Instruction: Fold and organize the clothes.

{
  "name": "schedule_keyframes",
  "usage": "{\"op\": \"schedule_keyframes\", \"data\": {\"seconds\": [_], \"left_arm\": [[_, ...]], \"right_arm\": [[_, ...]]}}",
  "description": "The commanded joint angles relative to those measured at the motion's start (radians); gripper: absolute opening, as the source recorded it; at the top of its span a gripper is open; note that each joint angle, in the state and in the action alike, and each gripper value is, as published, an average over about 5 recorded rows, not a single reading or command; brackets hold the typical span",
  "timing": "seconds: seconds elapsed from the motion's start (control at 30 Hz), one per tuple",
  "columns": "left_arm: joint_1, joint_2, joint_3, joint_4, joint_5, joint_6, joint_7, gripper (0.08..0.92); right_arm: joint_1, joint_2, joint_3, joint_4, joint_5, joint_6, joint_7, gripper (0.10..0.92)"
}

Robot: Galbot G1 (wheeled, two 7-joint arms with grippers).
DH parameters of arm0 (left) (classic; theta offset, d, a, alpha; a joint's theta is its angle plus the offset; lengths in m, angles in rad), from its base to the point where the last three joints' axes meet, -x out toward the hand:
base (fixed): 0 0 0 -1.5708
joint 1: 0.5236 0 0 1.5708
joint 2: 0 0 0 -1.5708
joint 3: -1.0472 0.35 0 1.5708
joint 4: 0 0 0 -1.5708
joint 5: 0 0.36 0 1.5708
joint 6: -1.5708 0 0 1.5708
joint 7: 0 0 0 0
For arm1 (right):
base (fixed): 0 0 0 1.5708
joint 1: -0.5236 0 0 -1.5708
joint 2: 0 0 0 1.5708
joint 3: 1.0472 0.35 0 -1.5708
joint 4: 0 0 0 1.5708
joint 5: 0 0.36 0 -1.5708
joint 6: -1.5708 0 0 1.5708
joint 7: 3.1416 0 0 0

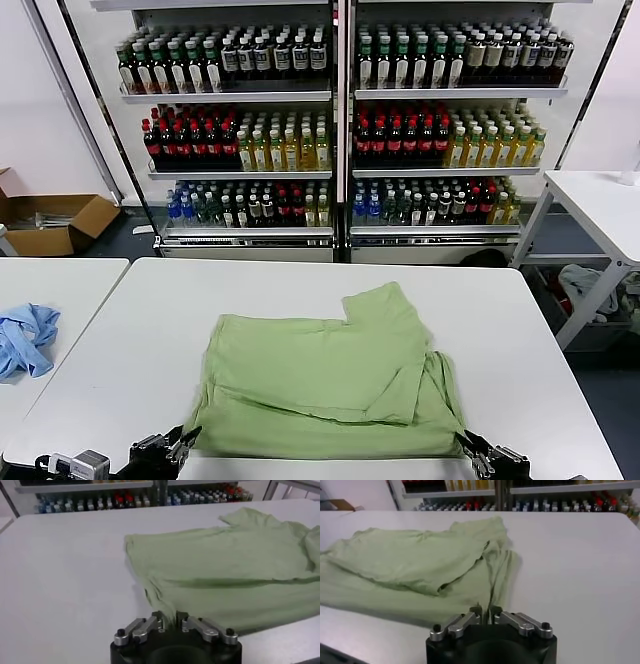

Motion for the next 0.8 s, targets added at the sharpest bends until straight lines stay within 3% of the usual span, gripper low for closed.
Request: {"op": "schedule_keyframes", "data": {"seconds": [0.03,0.2,0.43,0.67,0.8], "left_arm": [[-0.061,0.032,-0.064,0.007,-0.104,-0.001,-0.015,0.425],[-0.169,0.116,-0.068,0.066,-0.165,-0.008,-0.011,0.573],[-0.372,0.223,0.046,0.232,-0.223,-0.017,0.013,0.767],[-0.584,0.278,0.186,0.396,-0.265,-0.015,0.03,0.822],[-0.669,0.287,0.245,0.471,-0.268,-0.019,0.045,0.823]], "right_arm": [[0.123,-0.059,0.073,-0.019,0.165,-0.02,0.015,0.451],[0.276,-0.127,0.056,-0.086,0.233,-0.081,-0.001,0.59],[0.628,-0.209,-0.154,-0.285,0.24,-0.082,-0.105,0.785],[0.977,-0.202,-0.414,-0.529,0.102,-0.038,-0.21,0.822],[1.136,-0.171,-0.538,-0.637,0.112,-0.114,-0.236,0.823]]}}
